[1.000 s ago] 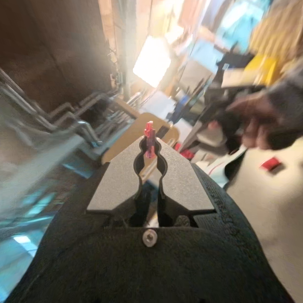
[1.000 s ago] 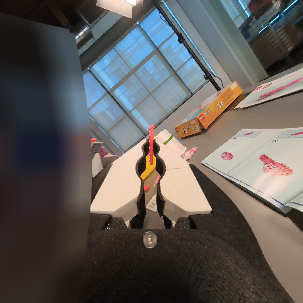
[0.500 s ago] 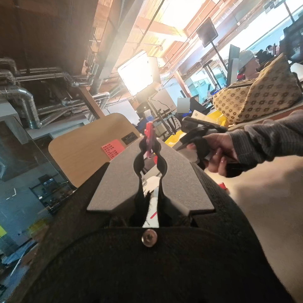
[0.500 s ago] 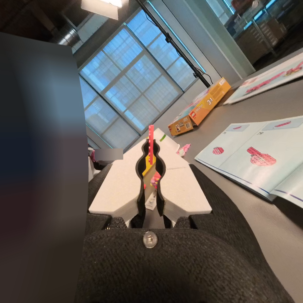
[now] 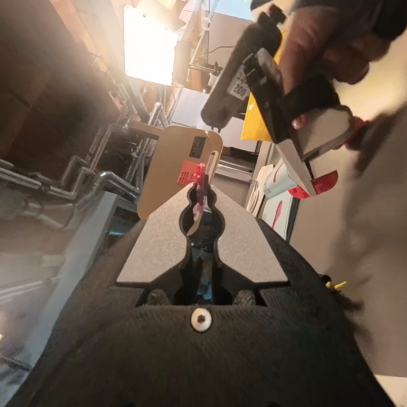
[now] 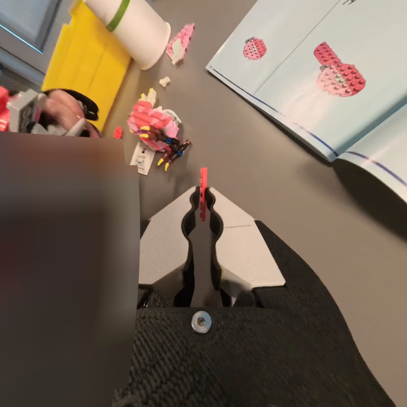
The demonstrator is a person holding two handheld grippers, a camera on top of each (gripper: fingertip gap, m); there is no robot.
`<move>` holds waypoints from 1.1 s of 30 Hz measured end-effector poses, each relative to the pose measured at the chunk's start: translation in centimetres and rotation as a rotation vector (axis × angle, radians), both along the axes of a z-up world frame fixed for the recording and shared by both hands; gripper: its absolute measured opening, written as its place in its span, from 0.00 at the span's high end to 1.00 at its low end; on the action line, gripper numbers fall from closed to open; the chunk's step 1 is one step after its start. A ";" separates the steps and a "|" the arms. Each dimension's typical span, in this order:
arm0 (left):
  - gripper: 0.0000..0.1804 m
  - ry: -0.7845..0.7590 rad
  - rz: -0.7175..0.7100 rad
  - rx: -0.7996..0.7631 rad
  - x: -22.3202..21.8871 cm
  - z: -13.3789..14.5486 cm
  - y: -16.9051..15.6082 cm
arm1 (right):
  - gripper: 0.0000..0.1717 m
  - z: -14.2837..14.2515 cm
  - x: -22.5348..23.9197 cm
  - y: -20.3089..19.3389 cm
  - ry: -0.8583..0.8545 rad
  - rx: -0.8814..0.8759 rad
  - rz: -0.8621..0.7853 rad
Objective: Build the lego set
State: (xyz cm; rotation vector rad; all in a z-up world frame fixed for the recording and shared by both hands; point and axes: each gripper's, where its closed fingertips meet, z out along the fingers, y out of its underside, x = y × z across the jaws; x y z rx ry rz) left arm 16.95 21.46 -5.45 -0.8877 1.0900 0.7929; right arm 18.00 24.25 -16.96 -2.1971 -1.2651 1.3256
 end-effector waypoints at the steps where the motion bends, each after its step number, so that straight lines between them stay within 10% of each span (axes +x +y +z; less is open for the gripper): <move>1: 0.96 0.041 0.009 0.014 0.2 -0.2 0.0 | 0.92 -0.1 0.0 -0.1 -0.014 0.029 0.010; 12: 0.96 0.316 0.061 0.051 0.8 -2.8 0.2 | 0.69 3.8 0.7 2.5 0.145 0.265 -0.035; 17: 0.96 0.402 0.067 0.036 0.7 -3.9 0.3 | 0.79 9.6 0.4 -1.2 0.501 0.387 0.139; 33: 0.96 0.522 0.093 0.058 0.4 -4.7 0.2 | 0.92 7.2 -0.6 -1.9 0.361 0.678 0.219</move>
